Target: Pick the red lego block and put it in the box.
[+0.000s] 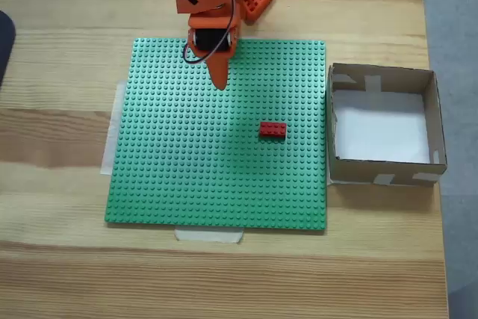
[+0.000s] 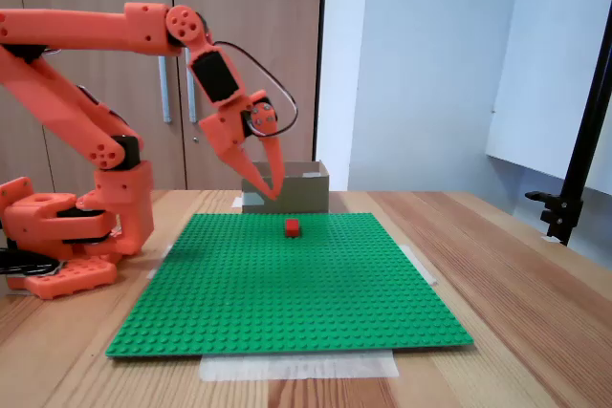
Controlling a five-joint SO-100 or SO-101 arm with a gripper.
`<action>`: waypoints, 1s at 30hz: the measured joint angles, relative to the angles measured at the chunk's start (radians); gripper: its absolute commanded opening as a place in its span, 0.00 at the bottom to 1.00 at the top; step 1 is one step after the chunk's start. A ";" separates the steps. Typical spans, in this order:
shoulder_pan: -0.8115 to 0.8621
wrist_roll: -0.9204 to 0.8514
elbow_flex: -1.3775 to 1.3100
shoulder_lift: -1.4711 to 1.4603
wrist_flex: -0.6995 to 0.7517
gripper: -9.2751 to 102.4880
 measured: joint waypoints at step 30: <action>-0.235 0.265 -0.606 -0.592 0.328 0.13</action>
